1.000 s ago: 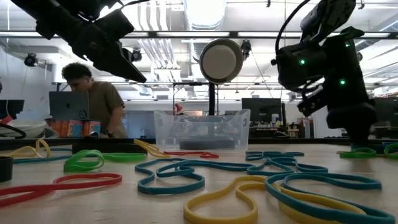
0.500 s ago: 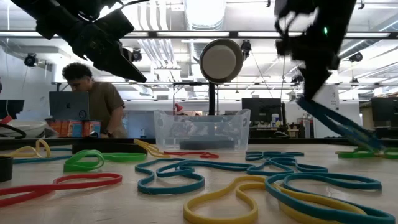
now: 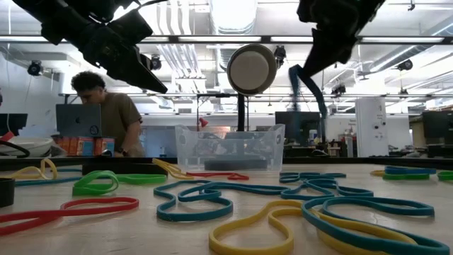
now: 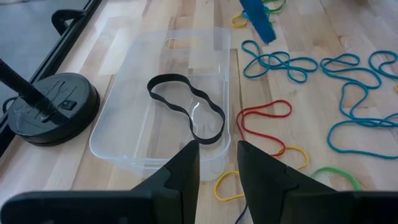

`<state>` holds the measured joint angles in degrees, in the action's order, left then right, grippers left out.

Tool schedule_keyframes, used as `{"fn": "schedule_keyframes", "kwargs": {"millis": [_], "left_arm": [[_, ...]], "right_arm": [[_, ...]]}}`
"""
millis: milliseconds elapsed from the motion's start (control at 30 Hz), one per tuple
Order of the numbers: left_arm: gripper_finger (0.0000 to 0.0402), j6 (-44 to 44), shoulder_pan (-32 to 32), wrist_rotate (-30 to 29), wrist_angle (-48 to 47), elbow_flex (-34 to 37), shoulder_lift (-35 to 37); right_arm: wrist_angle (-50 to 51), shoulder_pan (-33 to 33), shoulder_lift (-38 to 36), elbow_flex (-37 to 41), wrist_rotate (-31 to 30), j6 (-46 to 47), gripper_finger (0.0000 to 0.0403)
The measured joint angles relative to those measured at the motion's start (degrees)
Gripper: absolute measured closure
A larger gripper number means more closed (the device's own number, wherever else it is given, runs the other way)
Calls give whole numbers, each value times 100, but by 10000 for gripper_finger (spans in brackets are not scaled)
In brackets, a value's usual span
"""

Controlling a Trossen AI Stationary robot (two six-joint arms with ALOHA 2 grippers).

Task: Pick and place rubber bands into bin
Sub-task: Put the blue rubber band into the transparent bin

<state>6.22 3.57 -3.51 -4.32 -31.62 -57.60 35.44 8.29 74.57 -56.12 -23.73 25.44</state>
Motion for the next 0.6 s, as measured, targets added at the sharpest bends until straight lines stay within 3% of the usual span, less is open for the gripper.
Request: {"fn": "schedule_keyframes", "kwargs": {"millis": [600], "left_arm": [[309, 15, 0, 0, 314, -2, -2]], "right_arm": [[-2377, -4, 418, 9, -24, -1999, 395]]}}
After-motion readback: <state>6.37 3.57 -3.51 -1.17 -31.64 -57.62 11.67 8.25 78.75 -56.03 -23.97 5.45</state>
